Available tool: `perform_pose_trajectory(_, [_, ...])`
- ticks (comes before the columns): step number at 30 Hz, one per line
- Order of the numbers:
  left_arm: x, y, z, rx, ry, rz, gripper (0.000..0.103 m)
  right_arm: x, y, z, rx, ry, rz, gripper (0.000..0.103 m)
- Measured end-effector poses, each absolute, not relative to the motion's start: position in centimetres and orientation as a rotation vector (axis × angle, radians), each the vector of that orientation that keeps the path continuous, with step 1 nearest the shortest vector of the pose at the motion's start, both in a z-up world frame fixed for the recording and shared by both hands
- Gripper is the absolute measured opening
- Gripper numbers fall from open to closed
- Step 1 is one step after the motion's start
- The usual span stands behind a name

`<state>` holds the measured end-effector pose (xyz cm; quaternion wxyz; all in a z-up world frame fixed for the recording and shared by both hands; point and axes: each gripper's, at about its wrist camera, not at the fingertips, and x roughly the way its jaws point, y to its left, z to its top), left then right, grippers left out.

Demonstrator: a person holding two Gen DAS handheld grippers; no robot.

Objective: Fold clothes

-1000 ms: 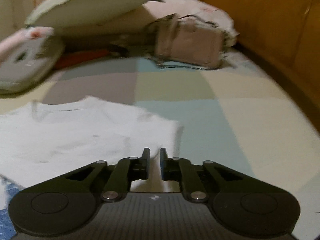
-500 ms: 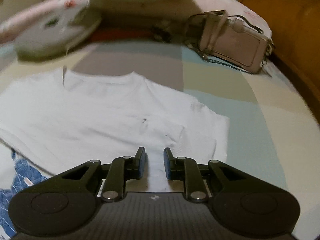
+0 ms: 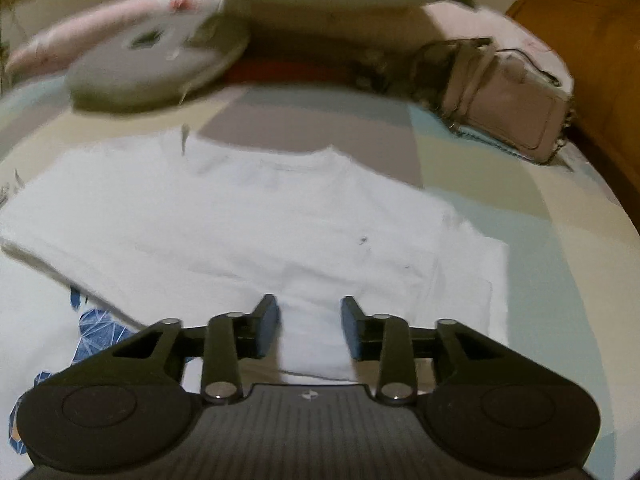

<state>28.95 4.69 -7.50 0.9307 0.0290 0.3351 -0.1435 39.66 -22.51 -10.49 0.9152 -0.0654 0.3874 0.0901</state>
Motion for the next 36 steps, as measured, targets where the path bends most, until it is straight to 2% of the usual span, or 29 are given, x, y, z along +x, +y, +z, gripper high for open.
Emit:
perform_pose_trajectory(8, [29.1,4.7,-7.8,0.07,0.691,-0.294,0.102,42.0,-21.1,-8.8,-0.125,0.745,0.206,0.049])
perform_pose_trajectory(13, [29.4,4.7,-8.3,0.08,0.71,-0.291,0.102,43.8,-21.6,-10.4,-0.088,0.794,0.157,0.057])
perform_pose_trajectory(17, [29.3,4.9,-8.2,0.075,0.705,-0.291,0.102,40.0,-21.5,-8.6,-0.054,0.758,0.222,0.058])
perform_pose_trajectory(19, [29.4,5.0,-8.2,0.066,0.706,-0.292,0.102,38.2,-21.5,-9.0,-0.078,0.786,0.223,0.065])
perform_pose_trajectory(21, [29.5,5.2,-8.3,0.056,0.709,-0.294,0.102,36.6,-21.6,-9.7,-0.103,0.813,0.199,0.065])
perform_pose_trajectory(23, [29.6,5.5,-8.2,0.037,0.711,-0.294,0.102,34.4,-21.9,-9.0,-0.07,0.757,0.188,0.065])
perform_pose_trajectory(25, [29.6,5.9,-8.0,0.009,0.708,-0.294,0.102,32.2,-22.1,-8.3,-0.035,0.682,0.226,0.071])
perform_pose_trajectory(29, [29.9,6.9,-7.2,-0.085,0.703,-0.275,0.102,28.8,-22.2,-8.4,-0.041,0.546,0.263,0.073])
perform_pose_trajectory(32, [31.3,7.5,-5.6,-0.153,0.704,-0.281,0.102,28.9,-22.1,-9.1,-0.082,0.582,0.302,0.073])
perform_pose_trajectory(36, [36.7,8.3,-4.5,-0.262,0.733,-0.297,0.102,28.0,-22.4,-8.2,-0.083,0.542,0.334,0.073])
